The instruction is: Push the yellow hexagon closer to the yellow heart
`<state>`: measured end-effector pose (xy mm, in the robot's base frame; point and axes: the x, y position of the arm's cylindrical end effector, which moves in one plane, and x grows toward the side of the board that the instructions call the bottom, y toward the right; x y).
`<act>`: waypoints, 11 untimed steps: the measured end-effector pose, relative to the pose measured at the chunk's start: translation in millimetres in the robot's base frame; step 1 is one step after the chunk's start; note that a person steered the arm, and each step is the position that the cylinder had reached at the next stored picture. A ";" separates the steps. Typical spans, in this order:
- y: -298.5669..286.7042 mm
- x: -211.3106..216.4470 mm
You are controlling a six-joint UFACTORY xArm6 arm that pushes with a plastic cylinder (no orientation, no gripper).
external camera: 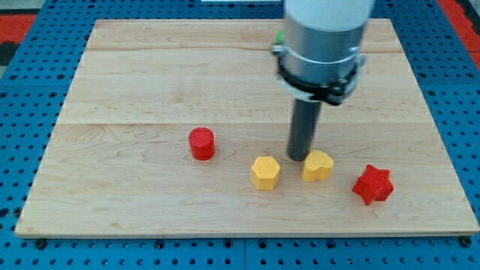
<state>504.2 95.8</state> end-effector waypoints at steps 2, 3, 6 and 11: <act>-13.2 -3.0; -102.6 -4.2; -36.4 12.7; -5.9 38.2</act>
<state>542.4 89.9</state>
